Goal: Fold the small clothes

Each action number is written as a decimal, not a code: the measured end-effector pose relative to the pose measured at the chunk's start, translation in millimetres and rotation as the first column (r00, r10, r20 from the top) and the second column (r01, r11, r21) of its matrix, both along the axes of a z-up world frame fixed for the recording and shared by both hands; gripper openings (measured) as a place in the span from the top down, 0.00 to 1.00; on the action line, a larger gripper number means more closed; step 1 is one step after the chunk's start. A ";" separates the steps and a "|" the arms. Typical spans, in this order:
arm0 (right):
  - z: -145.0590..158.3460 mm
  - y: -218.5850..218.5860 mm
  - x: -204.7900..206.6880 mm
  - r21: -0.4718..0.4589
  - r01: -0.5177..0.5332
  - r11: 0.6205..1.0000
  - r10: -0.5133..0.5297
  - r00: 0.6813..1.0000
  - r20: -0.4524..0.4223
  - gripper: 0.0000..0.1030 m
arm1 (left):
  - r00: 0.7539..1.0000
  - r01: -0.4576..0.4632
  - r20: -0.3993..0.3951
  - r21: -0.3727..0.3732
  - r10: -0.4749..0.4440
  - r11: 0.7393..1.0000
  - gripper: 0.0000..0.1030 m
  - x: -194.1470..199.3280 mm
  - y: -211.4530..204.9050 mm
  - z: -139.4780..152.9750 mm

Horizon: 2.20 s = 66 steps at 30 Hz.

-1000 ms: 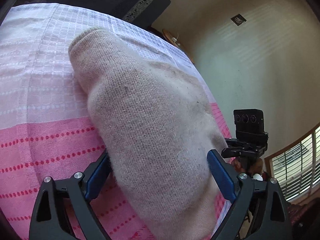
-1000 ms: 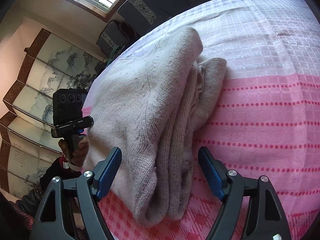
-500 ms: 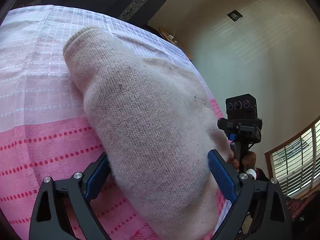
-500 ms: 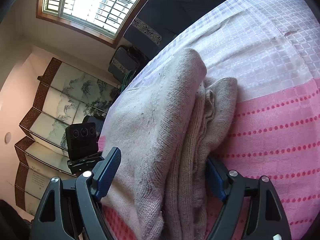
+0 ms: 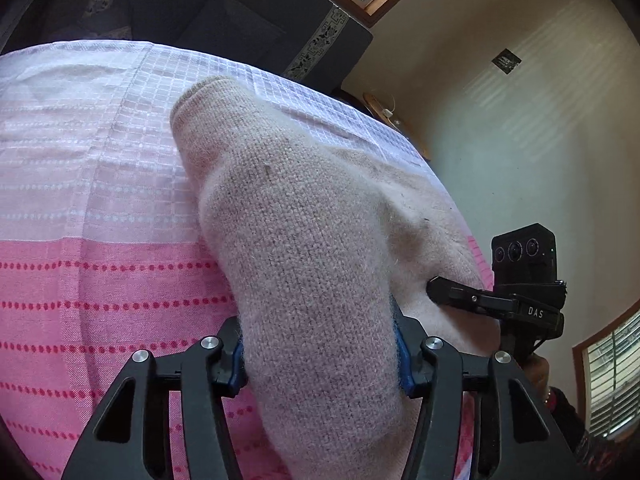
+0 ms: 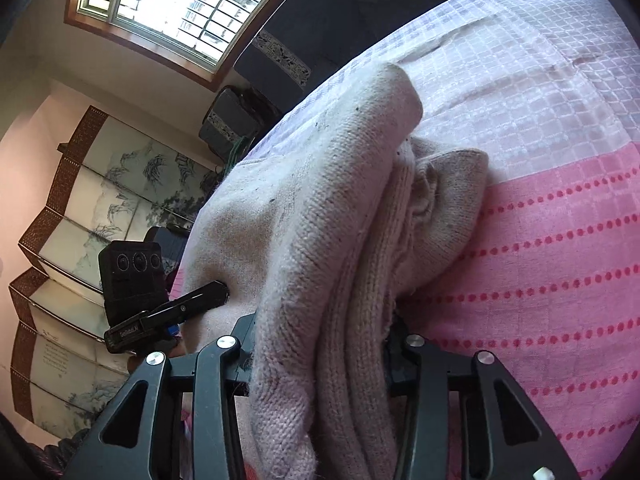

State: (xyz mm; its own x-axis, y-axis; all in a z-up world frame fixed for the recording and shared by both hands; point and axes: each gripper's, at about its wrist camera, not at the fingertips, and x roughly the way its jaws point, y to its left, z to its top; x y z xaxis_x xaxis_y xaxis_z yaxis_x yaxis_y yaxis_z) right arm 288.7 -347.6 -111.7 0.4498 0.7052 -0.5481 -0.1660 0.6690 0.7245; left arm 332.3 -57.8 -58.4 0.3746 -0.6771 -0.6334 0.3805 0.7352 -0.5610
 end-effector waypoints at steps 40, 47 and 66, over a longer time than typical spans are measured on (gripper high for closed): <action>42.5 109.5 -136.0 -0.031 -0.097 0.995 0.099 0.991 0.087 0.64 | 0.961 -0.238 0.211 0.300 0.179 0.924 0.48 -201.2 54.9 58.0; 40.1 116.6 -132.8 -0.032 -0.110 0.993 0.113 0.990 0.080 0.64 | 0.962 -0.239 0.204 0.308 0.181 0.921 0.48 -208.6 63.7 55.3; 37.7 127.9 -122.1 -0.035 -0.154 0.988 0.156 0.985 0.076 0.64 | 0.958 -0.259 0.200 0.307 0.204 0.916 0.48 -236.7 86.0 53.4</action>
State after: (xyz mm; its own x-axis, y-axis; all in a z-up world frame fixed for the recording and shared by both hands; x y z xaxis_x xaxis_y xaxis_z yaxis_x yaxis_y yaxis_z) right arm 166.6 -219.7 -74.0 0.3790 0.7542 -0.5362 -0.3247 0.6510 0.6862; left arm 95.6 28.2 -5.0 0.6110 -0.3247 -0.7220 0.2420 0.9450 -0.2202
